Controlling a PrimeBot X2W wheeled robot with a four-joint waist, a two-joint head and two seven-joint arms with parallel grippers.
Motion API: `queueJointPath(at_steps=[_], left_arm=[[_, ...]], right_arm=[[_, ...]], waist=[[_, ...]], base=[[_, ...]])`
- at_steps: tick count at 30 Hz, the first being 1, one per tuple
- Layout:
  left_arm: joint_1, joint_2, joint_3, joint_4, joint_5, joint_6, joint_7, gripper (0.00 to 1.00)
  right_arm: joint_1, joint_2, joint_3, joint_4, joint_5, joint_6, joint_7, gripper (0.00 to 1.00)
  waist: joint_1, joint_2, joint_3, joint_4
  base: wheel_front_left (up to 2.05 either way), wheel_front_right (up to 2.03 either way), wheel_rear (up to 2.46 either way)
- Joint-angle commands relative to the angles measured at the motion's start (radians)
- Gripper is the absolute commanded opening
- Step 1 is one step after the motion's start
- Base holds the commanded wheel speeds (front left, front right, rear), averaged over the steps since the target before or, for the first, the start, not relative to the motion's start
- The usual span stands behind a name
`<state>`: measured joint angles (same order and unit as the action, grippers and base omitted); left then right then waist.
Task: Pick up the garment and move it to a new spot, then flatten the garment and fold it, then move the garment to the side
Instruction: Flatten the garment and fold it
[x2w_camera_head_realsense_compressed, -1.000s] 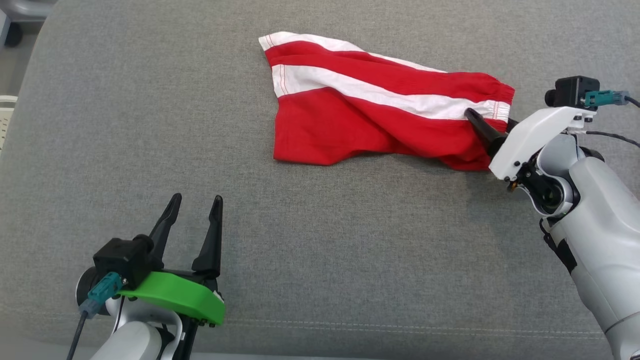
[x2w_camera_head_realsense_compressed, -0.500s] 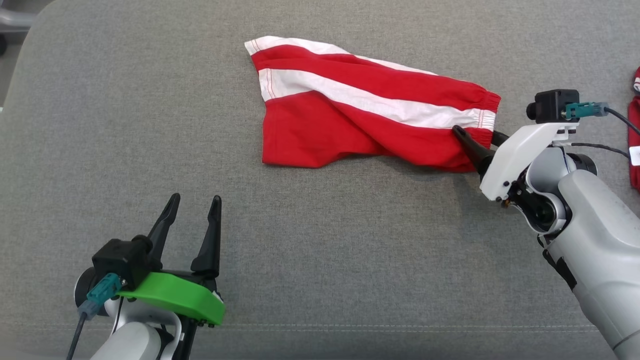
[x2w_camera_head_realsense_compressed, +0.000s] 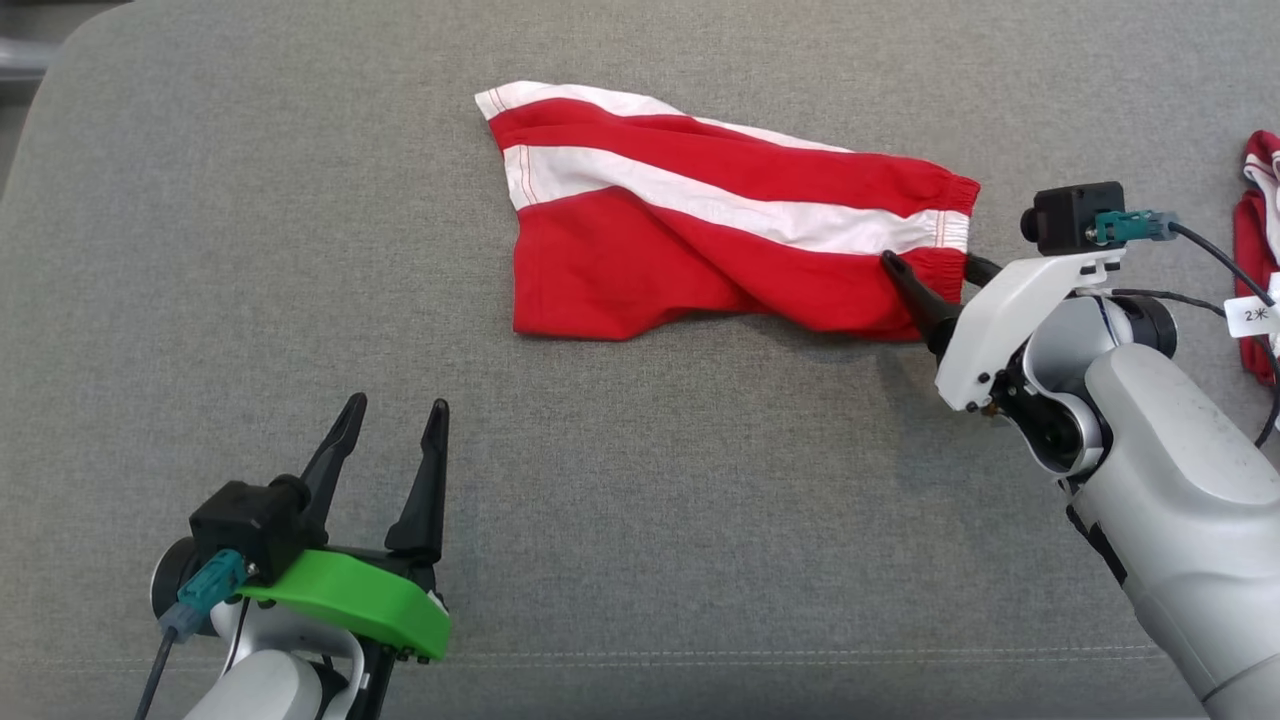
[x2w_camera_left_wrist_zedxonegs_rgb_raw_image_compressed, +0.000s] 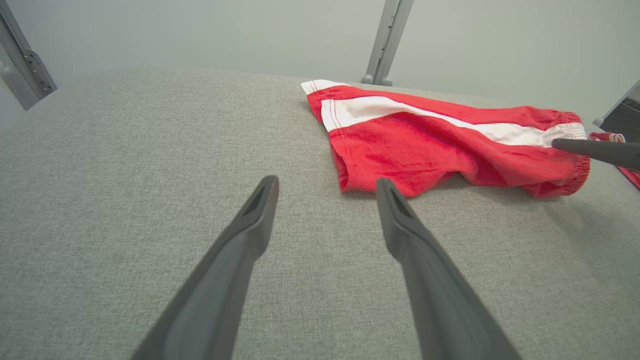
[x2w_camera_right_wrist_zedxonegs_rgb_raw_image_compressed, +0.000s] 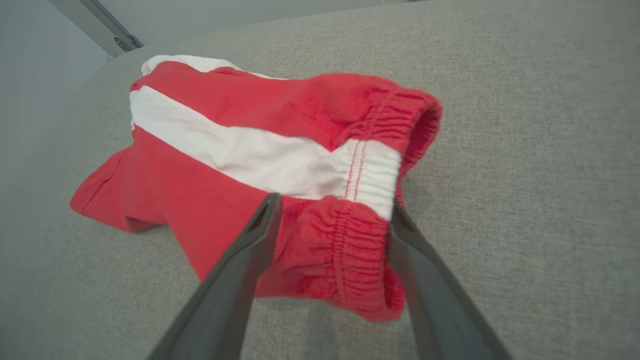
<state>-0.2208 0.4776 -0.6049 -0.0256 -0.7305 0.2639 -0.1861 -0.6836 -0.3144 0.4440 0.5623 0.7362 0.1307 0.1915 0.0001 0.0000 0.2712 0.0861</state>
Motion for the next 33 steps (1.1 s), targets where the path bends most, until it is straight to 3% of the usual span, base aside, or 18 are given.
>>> queueJointPath(at_steps=[1,10,17,24,26,27,28,29,33], left_arm=[[0.007,0.005,0.001,-0.002,0.0,0.002,0.001,1.0],[0.018,0.018,0.003,-0.014,-0.004,0.01,0.006,1.0],[0.001,0.023,0.0,-0.021,-0.001,0.009,0.009,1.0],[-0.011,0.019,-0.004,-0.018,0.001,0.006,0.009,1.0],[-0.008,0.019,-0.003,-0.017,-0.001,0.008,0.007,1.0],[-0.007,0.019,-0.003,-0.016,-0.002,0.009,0.006,1.0],[-0.007,0.019,-0.003,-0.016,-0.002,0.009,0.006,1.0],[-0.006,0.018,-0.003,-0.015,-0.003,0.009,0.005,1.0],[-0.007,0.015,-0.002,-0.012,-0.006,0.01,0.0,1.0]], right_arm=[[-0.012,-0.002,-0.008,0.006,-0.024,0.0,-0.009,0.98],[0.013,0.028,-0.087,-0.006,-0.158,0.0,-0.01,1.0],[0.035,0.054,-0.115,-0.046,-0.165,0.0,0.03,1.0],[0.005,0.068,-0.133,-0.058,-0.172,0.0,0.038,0.89],[0.008,0.07,-0.134,-0.067,-0.171,0.0,0.04,0.81],[0.01,0.07,-0.134,-0.072,-0.171,0.0,0.043,0.67],[0.01,0.07,-0.134,-0.072,-0.171,0.0,0.043,0.67],[0.013,0.069,-0.132,-0.076,-0.171,0.0,0.046,0.51],[0.023,0.064,-0.131,-0.085,-0.176,0.0,0.057,0.27]], waist=[[-0.0001,0.0,-0.002,-0.001],[-0.0001,0.0,-0.003,-0.018],[-0.0001,0.0,0.009,-0.026],[-0.0001,0.0,0.016,-0.013],[-0.0001,0.0,0.015,-0.01],[-0.0001,0.0,0.014,-0.009],[-0.0001,0.0,0.014,-0.009],[-0.0001,0.0,0.013,-0.008],[-0.0001,0.0,0.01,-0.007]], base=[[0.0,0.0,0.0],[0.0,0.0,0.0],[0.0,0.0,0.0],[0.0,0.0,0.0],[0.0,0.0,0.0],[0.0,0.0,0.0],[0.0,0.0,0.0],[0.0,0.0,0.0],[0.0,0.0,0.0]])
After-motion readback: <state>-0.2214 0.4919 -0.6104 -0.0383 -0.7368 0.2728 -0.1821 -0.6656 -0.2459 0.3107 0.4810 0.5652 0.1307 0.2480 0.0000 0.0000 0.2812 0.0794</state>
